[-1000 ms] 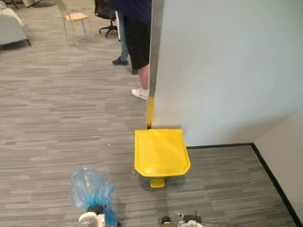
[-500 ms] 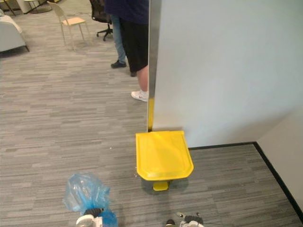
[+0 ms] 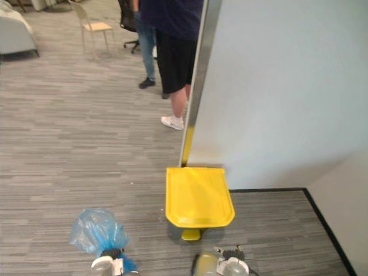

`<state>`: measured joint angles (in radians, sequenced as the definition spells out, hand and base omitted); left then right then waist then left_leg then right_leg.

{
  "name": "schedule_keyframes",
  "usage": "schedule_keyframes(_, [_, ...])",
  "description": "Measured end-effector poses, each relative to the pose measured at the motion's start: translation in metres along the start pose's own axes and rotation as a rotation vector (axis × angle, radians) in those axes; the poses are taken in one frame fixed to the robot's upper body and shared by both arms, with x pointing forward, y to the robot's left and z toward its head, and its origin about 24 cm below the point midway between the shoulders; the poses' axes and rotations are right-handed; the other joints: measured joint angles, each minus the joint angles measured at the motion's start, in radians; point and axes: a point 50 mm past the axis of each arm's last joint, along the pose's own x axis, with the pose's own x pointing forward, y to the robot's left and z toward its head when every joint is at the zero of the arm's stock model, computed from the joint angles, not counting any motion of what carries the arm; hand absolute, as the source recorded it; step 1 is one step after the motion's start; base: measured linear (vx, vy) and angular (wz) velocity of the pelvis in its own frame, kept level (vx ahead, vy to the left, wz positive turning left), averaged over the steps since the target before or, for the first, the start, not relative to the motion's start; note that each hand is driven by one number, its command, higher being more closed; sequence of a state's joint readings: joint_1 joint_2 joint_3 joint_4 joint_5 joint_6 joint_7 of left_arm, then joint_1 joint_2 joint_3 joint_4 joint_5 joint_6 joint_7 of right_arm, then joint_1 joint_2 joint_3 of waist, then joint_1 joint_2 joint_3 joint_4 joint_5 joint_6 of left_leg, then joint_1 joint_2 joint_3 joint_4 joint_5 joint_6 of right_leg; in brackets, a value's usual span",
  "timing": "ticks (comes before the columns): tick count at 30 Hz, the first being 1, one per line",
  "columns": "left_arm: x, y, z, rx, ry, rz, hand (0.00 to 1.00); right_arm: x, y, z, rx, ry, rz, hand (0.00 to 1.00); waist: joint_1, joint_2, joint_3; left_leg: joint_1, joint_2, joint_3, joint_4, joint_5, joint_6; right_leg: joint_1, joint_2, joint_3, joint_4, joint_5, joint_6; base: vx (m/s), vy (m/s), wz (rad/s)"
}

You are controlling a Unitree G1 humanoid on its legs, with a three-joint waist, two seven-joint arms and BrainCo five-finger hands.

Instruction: Gather rubbish on tea table into small bin, then transfer packed bag to large trash can.

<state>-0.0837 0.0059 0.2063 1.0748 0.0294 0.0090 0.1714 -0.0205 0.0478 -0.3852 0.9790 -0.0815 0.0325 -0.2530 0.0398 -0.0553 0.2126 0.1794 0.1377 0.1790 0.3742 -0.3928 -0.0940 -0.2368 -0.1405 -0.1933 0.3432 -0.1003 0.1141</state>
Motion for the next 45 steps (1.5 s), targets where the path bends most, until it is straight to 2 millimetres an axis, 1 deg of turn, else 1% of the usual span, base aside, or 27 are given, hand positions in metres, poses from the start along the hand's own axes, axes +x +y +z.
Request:
schedule_keyframes(1, [-0.001, -0.008, 0.003, -0.007, -0.008, -0.02, 1.0, 0.002, -0.002, 0.008, 0.011, -0.023, -0.008, 0.0, 0.004, 0.028, 0.017, -0.003, 0.014, -0.002, 0.017, 0.002, -0.006, -0.006, 0.005, -0.01, 0.042, -0.04, 0.008, 0.2, -0.088, 0.19])
schedule_keyframes(2, [-0.002, -0.018, 0.004, -0.009, -0.009, -0.044, 1.0, 0.003, -0.007, 0.011, 0.044, -0.031, -0.029, 0.0, -0.009, 0.047, 0.032, 0.003, 0.014, -0.02, 0.016, 0.005, -0.006, -0.01, 0.004, -0.015, 0.082, -0.061, -0.016, 0.29, -0.144, 0.42])
schedule_keyframes(3, [-0.003, -0.023, 0.002, -0.013, -0.006, -0.058, 1.0, 0.003, -0.012, 0.009, 0.071, -0.019, -0.046, 0.0, -0.012, 0.051, 0.03, 0.024, 0.014, -0.038, 0.006, 0.006, -0.004, -0.009, -0.001, -0.018, 0.129, -0.094, -0.027, 0.28, -0.15, 0.43])
schedule_keyframes(4, [-0.003, -0.023, 0.003, -0.007, -0.008, -0.064, 1.0, 0.003, -0.012, 0.007, 0.072, -0.014, -0.048, 0.0, -0.007, 0.05, 0.028, 0.039, 0.016, -0.042, 0.0, 0.012, 0.006, -0.008, -0.001, -0.018, 0.157, -0.122, -0.033, 0.24, -0.124, 0.2])
schedule_keyframes(6, [-0.004, -0.024, 0.002, 0.002, -0.008, -0.073, 1.0, 0.002, -0.014, 0.003, 0.065, -0.004, -0.052, 0.0, -0.001, 0.056, 0.014, 0.047, 0.026, -0.054, -0.004, 0.017, 0.015, -0.005, 0.0, -0.026, 0.183, -0.158, -0.037, 0.23, -0.102, 0.12])
schedule_keyframes(8, [-0.004, -0.023, -0.001, 0.003, -0.001, -0.076, 1.0, 0.003, -0.014, 0.003, 0.063, -0.005, -0.052, 0.0, -0.003, 0.06, 0.008, 0.039, 0.038, -0.055, -0.002, 0.018, 0.014, -0.004, -0.01, -0.056, 0.211, -0.161, -0.051, 0.22, -0.064, 0.3])
schedule_keyframes(12, [-0.003, -0.025, 0.007, 0.007, -0.023, -0.081, 1.0, 0.003, -0.011, 0.006, 0.031, -0.008, -0.04, 0.0, 0.017, 0.051, 0.01, -0.043, 0.038, -0.056, 0.106, 0.014, 0.007, -0.006, -0.034, -0.074, 0.195, -0.157, -0.057, 0.07, 0.018, 0.26])
schedule_keyframes(14, [-0.003, -0.025, 0.01, 0.005, -0.034, -0.081, 1.0, 0.003, -0.006, 0.013, 0.005, -0.037, -0.02, 0.0, 0.017, 0.042, 0.014, -0.101, 0.019, -0.067, 0.174, 0.014, 0.006, -0.023, -0.054, -0.067, 0.2, -0.157, -0.057, -0.04, 0.069, 0.26])
schedule_keyframes(15, [-0.003, -0.023, 0.014, 0.001, -0.05, -0.075, 1.0, 0.003, -0.004, 0.014, -0.005, -0.042, -0.01, 0.0, 0.018, 0.041, 0.014, -0.151, 0.017, -0.084, 0.219, 0.014, 0.006, -0.049, -0.059, -0.06, 0.202, -0.152, -0.061, -0.11, 0.061, 0.26])
schedule_keyframes(16, [-0.001, -0.019, 0.02, -0.002, -0.069, -0.061, 1.0, 0.002, 0.003, 0.022, -0.014, -0.064, 0.01, 0.0, 0.02, 0.039, 0.014, -0.212, 0.019, -0.098, 0.274, 0.014, 0.006, -0.072, -0.057, -0.052, 0.202, -0.144, -0.063, -0.11, 0.04, 0.27])
schedule_keyframes(19, [0.002, -0.014, 0.035, 0.006, -0.107, -0.047, 1.0, 0.0, 0.019, 0.038, -0.037, -0.119, 0.053, 0.0, 0.019, 0.046, 0.031, -0.313, 0.028, -0.113, 0.348, 0.014, 0.006, -0.114, -0.055, -0.072, 0.203, -0.132, -0.071, -0.12, -0.01, 0.37])
schedule_keyframes(20, [0.002, -0.014, 0.039, 0.005, -0.122, -0.047, 1.0, -0.002, 0.027, 0.049, -0.051, -0.167, 0.078, 0.0, 0.02, 0.048, 0.039, -0.338, 0.03, -0.126, 0.357, 0.014, 0.006, -0.131, -0.055, -0.079, 0.209, -0.13, -0.075, -0.11, -0.051, 0.22])
schedule_keyframes(21, [0.001, -0.016, 0.043, 0.002, -0.139, -0.049, 1.0, -0.006, 0.036, 0.067, -0.066, -0.238, 0.103, 0.0, 0.019, 0.065, 0.05, -0.371, 0.033, -0.141, 0.368, 0.014, 0.006, -0.154, -0.054, -0.091, 0.213, -0.127, -0.078, -0.1, -0.061, 0.2])
schedule_keyframes(22, [0.0, -0.017, 0.044, 0.001, -0.147, -0.048, 1.0, -0.008, 0.039, 0.076, -0.069, -0.275, 0.112, 0.0, 0.018, 0.075, 0.057, -0.383, 0.038, -0.144, 0.37, 0.014, 0.006, -0.163, -0.051, -0.096, 0.214, -0.126, -0.08, -0.1, -0.077, 0.2])
schedule_keyframes(23, [0.0, -0.017, 0.047, -0.002, -0.158, -0.035, 1.0, -0.013, 0.046, 0.093, -0.072, -0.343, 0.128, 0.0, 0.018, 0.089, 0.068, -0.399, 0.045, -0.148, 0.37, 0.014, 0.006, -0.174, -0.048, -0.106, 0.218, -0.125, -0.08, -0.11, -0.113, 0.16])
schedule_keyframes(24, [0.0, -0.013, 0.051, -0.002, -0.177, -0.023, 1.0, -0.023, 0.057, 0.119, -0.072, -0.451, 0.158, 0.0, 0.021, 0.096, 0.075, -0.42, 0.054, -0.151, 0.364, 0.014, 0.006, -0.202, -0.044, -0.113, 0.234, -0.125, -0.08, -0.11, -0.125, 0.13])
schedule_keyframes(25, [0.0, -0.012, 0.052, -0.006, -0.181, -0.018, 1.0, -0.025, 0.06, 0.125, -0.072, -0.474, 0.166, 0.0, 0.021, 0.097, 0.075, -0.425, 0.057, -0.151, 0.362, 0.014, 0.006, -0.208, -0.042, -0.114, 0.235, -0.125, -0.08, -0.11, -0.14, 0.08])
schedule_keyframes(26, [0.0, -0.01, 0.055, -0.017, -0.193, -0.001, 1.0, -0.034, 0.068, 0.144, -0.068, -0.552, 0.187, 0.0, 0.021, 0.098, 0.078, -0.432, 0.069, -0.151, 0.352, 0.014, 0.006, -0.219, -0.034, -0.121, 0.239, -0.125, -0.08, -0.05, -0.077, 0.05])
schedule_keyframes(28, [-0.001, -0.008, 0.061, -0.009, -0.218, 0.004, 1.0, -0.044, 0.074, 0.164, -0.056, -0.631, 0.202, 0.0, 0.022, 0.094, 0.081, -0.429, 0.08, -0.151, 0.328, 0.015, 0.006, -0.22, -0.029, -0.133, 0.237, -0.125, -0.08, -0.07, -0.093, 0.13])
schedule_keyframes(31, [-0.004, -0.013, 0.071, 0.008, -0.269, -0.007, 1.0, -0.059, 0.077, 0.196, -0.083, -0.763, 0.214, 0.0, 0.023, 0.089, 0.086, -0.425, 0.088, -0.15, 0.273, 0.013, 0.004, -0.228, -0.019, -0.144, 0.211, -0.12, -0.069, -0.13, -0.099, 0.1])
schedule_keyframes(32, [-0.005, -0.015, 0.077, 0.006, -0.296, -0.014, 1.0, -0.067, 0.079, 0.211, -0.098, -0.822, 0.214, 0.0, 0.022, 0.09, 0.089, -0.428, 0.094, -0.149, 0.251, 0.006, -0.006, -0.236, -0.008, -0.139, 0.199, -0.114, -0.062, -0.1, -0.041, 0.13])
schedule_keyframes(33, [-0.007, -0.018, 0.085, 0.003, -0.331, -0.026, 1.0, -0.074, 0.076, 0.225, -0.09, -0.878, 0.202, 0.0, 0.019, 0.089, 0.102, -0.426, 0.099, -0.149, 0.234, -0.012, -0.017, -0.241, 0.004, -0.127, 0.198, -0.108, -0.063, -0.15, -0.055, 0.16])
schedule_keyframes(35, [-0.01, -0.022, 0.096, 0.014, -0.376, -0.044, 1.0, -0.079, 0.071, 0.242, -0.087, -0.923, 0.18, 0.0, 0.024, 0.076, 0.116, -0.441, 0.1, -0.148, 0.236, -0.021, -0.029, -0.256, 0.006, -0.122, 0.196, -0.091, -0.067, -0.13, -0.029, 0.02])
schedule_keyframes(38, [-0.014, -0.03, 0.109, 0.017, -0.43, -0.075, 1.0, -0.091, 0.066, 0.264, -0.074, -1.0, 0.164, 0.0, 0.025, 0.065, 0.139, -0.469, 0.099, -0.152, 0.252, -0.019, -0.032, -0.273, 0.006, -0.119, 0.186, -0.065, -0.069, -0.09, -0.003, -0.01])
schedule_keyframes(39, [-0.018, -0.035, 0.116, 0.022, -0.465, -0.094, 1.0, -0.098, 0.065, 0.277, -0.071, -1.039, 0.158, 0.0, 0.024, 0.066, 0.139, -0.493, 0.099, -0.153, 0.261, -0.019, -0.032, -0.292, 0.008, -0.117, 0.183, -0.057, -0.068, -0.05, 0.0, -0.06])
schedule_keyframes(42, [-0.026, -0.045, 0.128, 0.035, -0.53, -0.134, 1.0, -0.108, 0.058, 0.298, -0.067, -1.088, 0.132, 0.0, 0.025, 0.064, 0.141, -0.509, 0.1, -0.161, 0.26, -0.008, -0.05, -0.304, 0.016, -0.118, 0.177, -0.046, -0.078, 0.01, -0.004, -0.03])
schedule_keyframes(45, [-0.039, -0.059, 0.144, 0.041, -0.613, -0.193, 1.0, -0.119, 0.044, 0.317, 0.027, -1.131, 0.11, 0.0, 0.023, 0.064, 0.141, -0.508, 0.103, -0.161, 0.261, 0.002, -0.069, -0.305, 0.015, -0.119, 0.19, -0.042, -0.086, 0.05, 0.002, 0.02])
